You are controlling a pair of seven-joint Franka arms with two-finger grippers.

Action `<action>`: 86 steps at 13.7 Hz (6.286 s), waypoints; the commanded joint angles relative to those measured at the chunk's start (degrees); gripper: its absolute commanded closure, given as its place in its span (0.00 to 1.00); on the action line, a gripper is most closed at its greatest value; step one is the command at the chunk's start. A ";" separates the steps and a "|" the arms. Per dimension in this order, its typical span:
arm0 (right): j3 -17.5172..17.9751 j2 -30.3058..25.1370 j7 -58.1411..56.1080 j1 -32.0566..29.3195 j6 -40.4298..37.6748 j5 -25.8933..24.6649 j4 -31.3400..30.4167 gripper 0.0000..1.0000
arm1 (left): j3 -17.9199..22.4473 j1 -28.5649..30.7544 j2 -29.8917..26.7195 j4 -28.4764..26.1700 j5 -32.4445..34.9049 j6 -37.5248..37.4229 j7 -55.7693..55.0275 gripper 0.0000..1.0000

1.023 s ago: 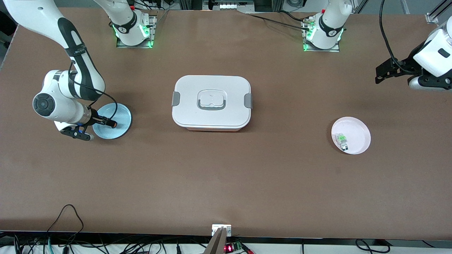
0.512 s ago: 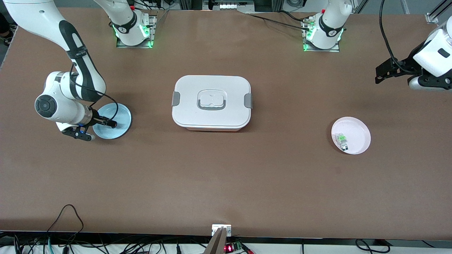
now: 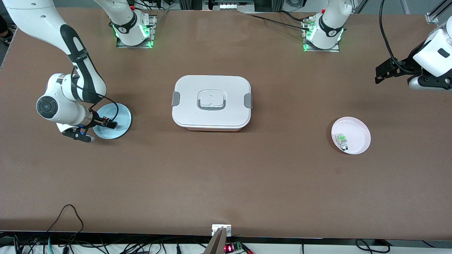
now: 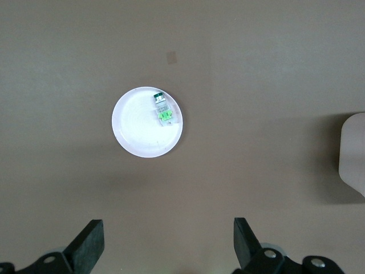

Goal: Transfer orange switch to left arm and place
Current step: 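Close the right gripper on the orange switch, then lift the orange switch with the right gripper while the left gripper approaches, then carry the switch over the white box toward the left gripper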

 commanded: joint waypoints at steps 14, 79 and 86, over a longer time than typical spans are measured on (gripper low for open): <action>0.55 1.41 3.34 0.06 0.57 0.63 -0.99 0.00 | 0.13 -0.11 0.84 1.94 -0.40 -1.43 -0.35 0.00; 20.06 -15.73 -95.78 0.32 -16.14 62.40 20.97 0.53 | 0.22 1.72 10.93 1.06 -41.14 -15.32 1.57 0.00; 25.51 -14.32 -108.09 0.67 -11.65 69.62 21.15 0.51 | -1.09 -0.37 18.41 -6.31 -76.64 -8.48 11.24 0.00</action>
